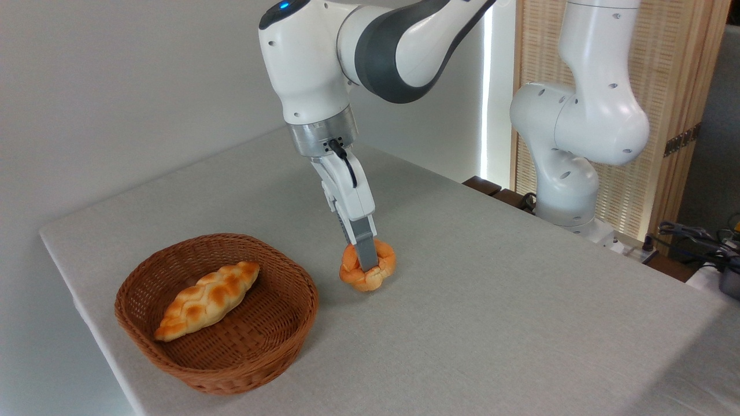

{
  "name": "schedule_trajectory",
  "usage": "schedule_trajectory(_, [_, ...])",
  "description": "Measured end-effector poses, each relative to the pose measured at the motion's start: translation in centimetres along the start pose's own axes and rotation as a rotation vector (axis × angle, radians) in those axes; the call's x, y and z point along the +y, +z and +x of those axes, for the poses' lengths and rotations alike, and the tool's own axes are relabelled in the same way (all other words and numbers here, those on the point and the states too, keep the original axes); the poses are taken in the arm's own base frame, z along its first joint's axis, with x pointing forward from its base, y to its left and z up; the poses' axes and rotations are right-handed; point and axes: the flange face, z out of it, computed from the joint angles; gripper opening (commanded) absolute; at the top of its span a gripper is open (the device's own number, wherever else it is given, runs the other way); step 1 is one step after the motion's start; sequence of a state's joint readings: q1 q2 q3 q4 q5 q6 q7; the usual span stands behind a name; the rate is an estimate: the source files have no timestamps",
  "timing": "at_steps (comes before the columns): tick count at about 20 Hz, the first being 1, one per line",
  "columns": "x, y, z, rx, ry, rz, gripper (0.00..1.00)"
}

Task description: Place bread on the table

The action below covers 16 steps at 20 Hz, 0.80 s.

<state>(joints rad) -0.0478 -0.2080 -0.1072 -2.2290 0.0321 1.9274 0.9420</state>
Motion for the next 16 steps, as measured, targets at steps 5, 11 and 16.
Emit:
schedule_trajectory(5, [0.0, 0.0, 0.0, 0.001, 0.0, 0.001, 1.0])
schedule_trajectory(11, [-0.3, -0.8, 0.1, 0.013, -0.003, 0.017, 1.0])
schedule_trajectory(16, [-2.7, -8.4, 0.6, 0.088, -0.031, 0.075, 1.0])
